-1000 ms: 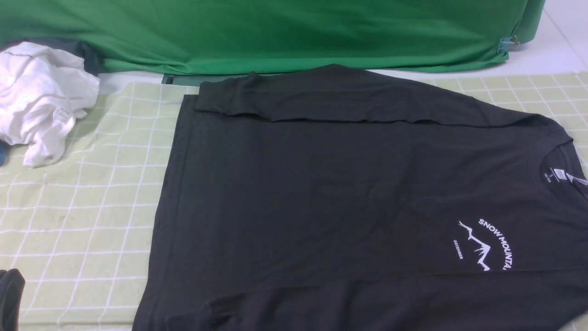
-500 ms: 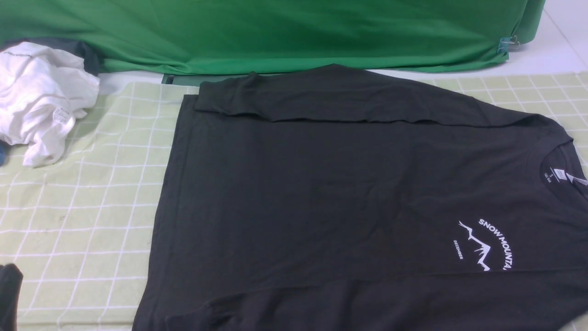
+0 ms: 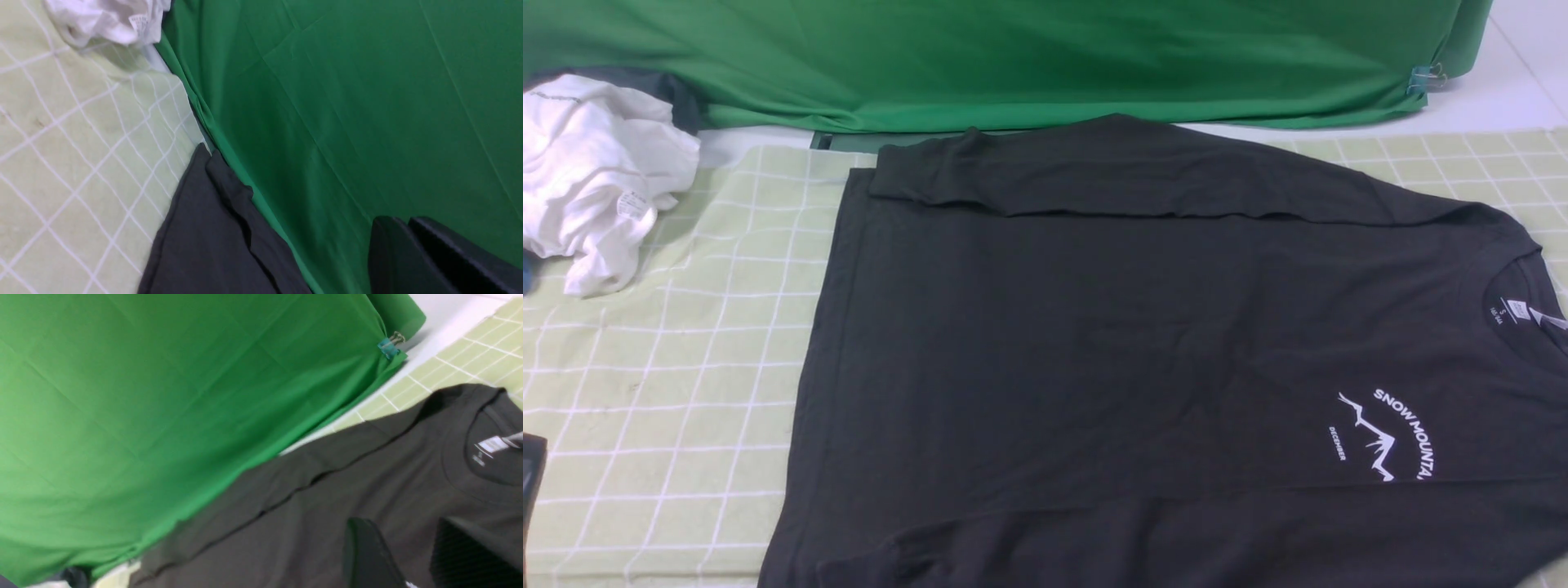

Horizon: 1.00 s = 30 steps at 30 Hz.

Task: Fold a long-sleeved shirt over a green coffee tablecloth.
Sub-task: 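Grasp the left edge of the dark T-shirt lying flat on the table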

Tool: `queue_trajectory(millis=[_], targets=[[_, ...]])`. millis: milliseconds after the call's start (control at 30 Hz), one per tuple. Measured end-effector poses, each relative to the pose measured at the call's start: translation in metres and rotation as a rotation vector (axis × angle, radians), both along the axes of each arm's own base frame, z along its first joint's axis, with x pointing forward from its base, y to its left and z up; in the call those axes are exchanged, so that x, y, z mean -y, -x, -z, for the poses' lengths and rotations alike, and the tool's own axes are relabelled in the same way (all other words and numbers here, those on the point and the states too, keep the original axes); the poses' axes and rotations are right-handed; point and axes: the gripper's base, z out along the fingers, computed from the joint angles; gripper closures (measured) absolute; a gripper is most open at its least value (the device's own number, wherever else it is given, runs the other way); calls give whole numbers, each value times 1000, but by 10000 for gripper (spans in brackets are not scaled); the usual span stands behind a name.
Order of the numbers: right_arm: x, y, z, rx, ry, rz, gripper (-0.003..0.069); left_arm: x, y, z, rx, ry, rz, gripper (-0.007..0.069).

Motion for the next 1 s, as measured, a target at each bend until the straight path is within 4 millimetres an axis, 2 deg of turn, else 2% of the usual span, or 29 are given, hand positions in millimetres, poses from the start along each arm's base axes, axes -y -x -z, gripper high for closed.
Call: queue_trajectory(millis=[100, 200, 233, 300, 367, 433, 500, 533, 567, 600, 700, 733, 833, 900, 1000], targets=[[1, 0, -4, 42, -32, 6, 428, -2, 0, -3, 40, 23, -17, 589], [2, 1, -10, 99, -71, 13, 531, -3, 2, -14, 103, 15, -34, 589], [2, 2, -17, 118, -68, 13, 589, -3, 3, -21, 117, -4, -28, 589], [2, 3, -33, 150, -37, 16, 627, -1, 7, -42, 144, -65, -12, 589], [2, 5, -64, 199, 48, 24, 645, 3, 11, -78, 140, -176, 11, 589], [1, 4, -99, 200, 162, 27, 652, 6, 7, -105, 41, -285, 55, 589], [-3, -5, -139, 109, 319, -3, 655, 9, -7, -127, -134, -387, 134, 589], [-3, -6, -141, 99, 345, -6, 655, 10, -11, -129, -173, -415, 155, 589], [-5, -12, -153, 37, 411, -32, 655, 12, -18, -136, -240, -454, 198, 589], [-8, -22, -166, -48, 482, -73, 655, 15, -34, -134, -389, -497, 294, 589], [-12, -38, -173, -232, 594, -170, 655, 19, -61, -126, -589, -547, 459, 589], [-13, -45, -174, -279, 619, -197, 655, 22, -72, -116, -679, -568, 558, 589], [-18, -73, -160, -522, 779, -368, 645, 28, -106, -77, -917, -528, 823, 585], [-20, -82, -150, -604, 818, -432, 638, 31, -118, -55, -1000, -488, 935, 577], [-21, -93, -136, -714, 844, -513, 626, 32, -128, -33, -1076, -436, 992, 558]])
